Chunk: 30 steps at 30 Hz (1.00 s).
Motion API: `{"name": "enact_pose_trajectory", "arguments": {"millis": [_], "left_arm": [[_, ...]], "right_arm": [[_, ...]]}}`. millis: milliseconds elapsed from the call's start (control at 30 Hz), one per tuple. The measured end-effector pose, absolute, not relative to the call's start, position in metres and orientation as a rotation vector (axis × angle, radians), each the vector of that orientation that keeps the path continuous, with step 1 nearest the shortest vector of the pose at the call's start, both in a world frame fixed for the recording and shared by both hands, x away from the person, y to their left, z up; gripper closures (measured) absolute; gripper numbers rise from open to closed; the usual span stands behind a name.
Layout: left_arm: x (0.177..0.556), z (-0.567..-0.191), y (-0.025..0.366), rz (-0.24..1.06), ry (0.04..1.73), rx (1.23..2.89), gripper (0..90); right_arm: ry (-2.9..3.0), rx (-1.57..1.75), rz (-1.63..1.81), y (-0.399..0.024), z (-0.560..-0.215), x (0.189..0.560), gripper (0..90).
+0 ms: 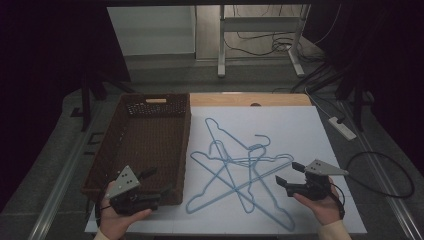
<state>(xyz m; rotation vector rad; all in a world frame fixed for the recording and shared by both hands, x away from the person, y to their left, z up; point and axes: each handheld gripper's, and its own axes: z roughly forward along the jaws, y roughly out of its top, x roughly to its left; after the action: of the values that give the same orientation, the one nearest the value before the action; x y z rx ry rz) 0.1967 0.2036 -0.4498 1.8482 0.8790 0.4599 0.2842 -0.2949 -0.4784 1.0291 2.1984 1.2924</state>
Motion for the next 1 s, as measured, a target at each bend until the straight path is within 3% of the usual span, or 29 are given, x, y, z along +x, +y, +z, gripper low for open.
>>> {"name": "enact_pose_trajectory", "arguments": {"millis": [1000], "left_arm": [[0.200, -0.447, 0.207, 0.426, 0.915, 1.867, 25.8]], "right_arm": [[2.260, 1.037, 1.246, -0.283, -0.476, 0.287, 22.4]]}}
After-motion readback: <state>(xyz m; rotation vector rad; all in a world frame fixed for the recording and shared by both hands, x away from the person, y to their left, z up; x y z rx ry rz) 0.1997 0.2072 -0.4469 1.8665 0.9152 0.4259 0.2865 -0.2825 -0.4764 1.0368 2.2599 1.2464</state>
